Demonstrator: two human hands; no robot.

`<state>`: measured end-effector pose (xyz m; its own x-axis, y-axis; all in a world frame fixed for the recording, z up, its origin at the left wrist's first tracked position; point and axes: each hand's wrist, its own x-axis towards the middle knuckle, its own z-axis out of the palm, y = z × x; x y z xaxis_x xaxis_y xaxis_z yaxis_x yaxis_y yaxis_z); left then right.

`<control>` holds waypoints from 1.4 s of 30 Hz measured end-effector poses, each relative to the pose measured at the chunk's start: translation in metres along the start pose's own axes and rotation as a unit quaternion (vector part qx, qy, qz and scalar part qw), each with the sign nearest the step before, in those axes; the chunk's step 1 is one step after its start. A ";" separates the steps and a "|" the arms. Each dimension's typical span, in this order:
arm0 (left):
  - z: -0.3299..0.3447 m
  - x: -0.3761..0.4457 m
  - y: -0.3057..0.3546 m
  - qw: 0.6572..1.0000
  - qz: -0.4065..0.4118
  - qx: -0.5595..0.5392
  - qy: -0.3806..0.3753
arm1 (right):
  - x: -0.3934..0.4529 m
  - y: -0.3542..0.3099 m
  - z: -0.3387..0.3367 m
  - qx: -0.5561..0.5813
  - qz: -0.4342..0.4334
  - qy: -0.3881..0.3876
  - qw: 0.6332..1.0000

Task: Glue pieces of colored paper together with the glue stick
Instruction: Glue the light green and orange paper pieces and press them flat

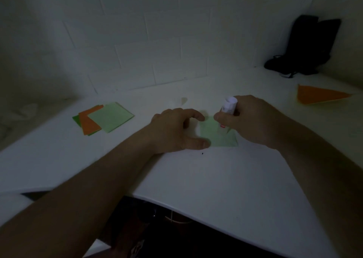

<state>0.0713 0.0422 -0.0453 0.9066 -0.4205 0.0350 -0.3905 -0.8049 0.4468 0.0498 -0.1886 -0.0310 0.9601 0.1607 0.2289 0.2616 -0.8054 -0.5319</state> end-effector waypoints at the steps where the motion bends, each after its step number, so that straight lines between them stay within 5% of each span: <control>1: 0.000 0.000 0.000 1.000 0.001 0.000 0.000 | 0.000 0.002 -0.001 -0.006 -0.003 0.002 1.000; 12: 0.000 0.000 0.001 1.000 -0.001 0.008 0.007 | -0.001 0.011 -0.013 -0.047 0.017 0.018 0.999; 19: 0.003 0.001 -0.001 1.000 0.001 0.012 0.008 | -0.003 0.000 -0.008 -0.036 -0.022 0.113 0.993; 26: 0.009 0.002 -0.003 0.999 -0.003 0.017 0.046 | -0.005 -0.020 0.009 0.069 -0.018 0.063 0.995; 42: 0.007 0.004 -0.006 1.000 0.006 -0.004 0.031 | 0.000 -0.026 0.021 0.070 -0.043 -0.004 0.997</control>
<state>0.0758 0.0423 -0.0538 0.9102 -0.4031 0.0948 -0.4000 -0.7967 0.4531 0.0450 -0.1558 -0.0338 0.9341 0.2304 0.2726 0.3536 -0.7014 -0.6188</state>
